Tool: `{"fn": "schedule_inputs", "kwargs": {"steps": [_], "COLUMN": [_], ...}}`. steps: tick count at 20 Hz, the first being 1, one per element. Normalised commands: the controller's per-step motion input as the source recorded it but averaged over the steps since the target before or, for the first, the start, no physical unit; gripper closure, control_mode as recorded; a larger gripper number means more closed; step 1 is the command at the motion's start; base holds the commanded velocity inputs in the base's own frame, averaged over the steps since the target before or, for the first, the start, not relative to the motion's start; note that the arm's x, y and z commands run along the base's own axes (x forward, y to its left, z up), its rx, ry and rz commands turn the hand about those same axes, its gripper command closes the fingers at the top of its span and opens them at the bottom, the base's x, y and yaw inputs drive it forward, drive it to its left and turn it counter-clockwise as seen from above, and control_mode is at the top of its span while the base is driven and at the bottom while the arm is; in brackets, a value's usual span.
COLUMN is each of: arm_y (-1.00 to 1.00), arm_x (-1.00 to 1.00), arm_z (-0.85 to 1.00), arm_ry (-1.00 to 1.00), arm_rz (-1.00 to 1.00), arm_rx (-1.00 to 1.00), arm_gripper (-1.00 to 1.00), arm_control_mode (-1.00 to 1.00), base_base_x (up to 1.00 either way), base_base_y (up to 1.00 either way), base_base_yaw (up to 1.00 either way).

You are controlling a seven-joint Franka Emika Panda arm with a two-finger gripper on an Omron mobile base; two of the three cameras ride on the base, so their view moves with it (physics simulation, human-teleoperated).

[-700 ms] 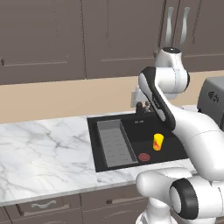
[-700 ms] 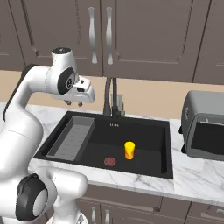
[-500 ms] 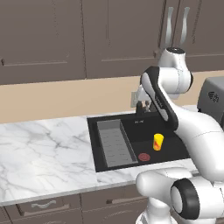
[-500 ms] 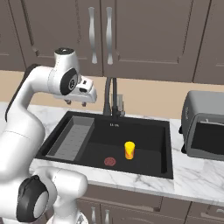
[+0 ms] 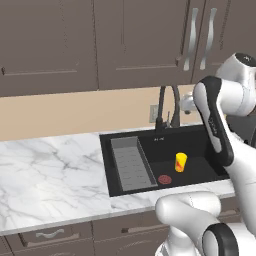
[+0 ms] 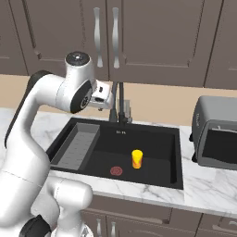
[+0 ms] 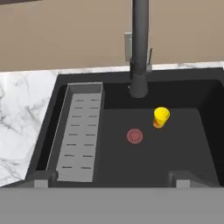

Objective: Open the cabinet directly in front. Then move the beer and the cup to the dining counter with the candle on it.

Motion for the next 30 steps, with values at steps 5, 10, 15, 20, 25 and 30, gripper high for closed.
{"fn": "schedule_inputs", "kwargs": {"steps": [5,10,15,20,25,30], "arm_y": [0.01,0.02,-0.03,-0.08,-0.23,-0.26], "arm_x": [-0.1,0.0,-0.02,-0.15,-0.73,-0.53], "arm_z": [0.75,0.62,0.7,0.55,0.14,0.21], "arm_ry": [-0.28,-0.23,-0.23,-0.26,-0.26,-0.3], "arm_rz": [-0.02,-0.03,-0.01,0.0,0.0,-0.01], "arm_rx": [-0.07,-0.19,-0.18,-0.15,-0.05,0.0], "arm_gripper": [-1.0,-1.0,-1.0,-1.0,-1.0,-1.0], "arm_control_mode": [-1.0,-1.0,-1.0,-1.0,-1.0,-1.0], "base_base_x": [0.0,0.0,0.0,0.0,0.0,0.0], "base_base_y": [0.0,0.0,0.0,0.0,0.0,0.0], "base_base_yaw": [0.0,0.0,0.0,0.0,0.0,0.0]}}
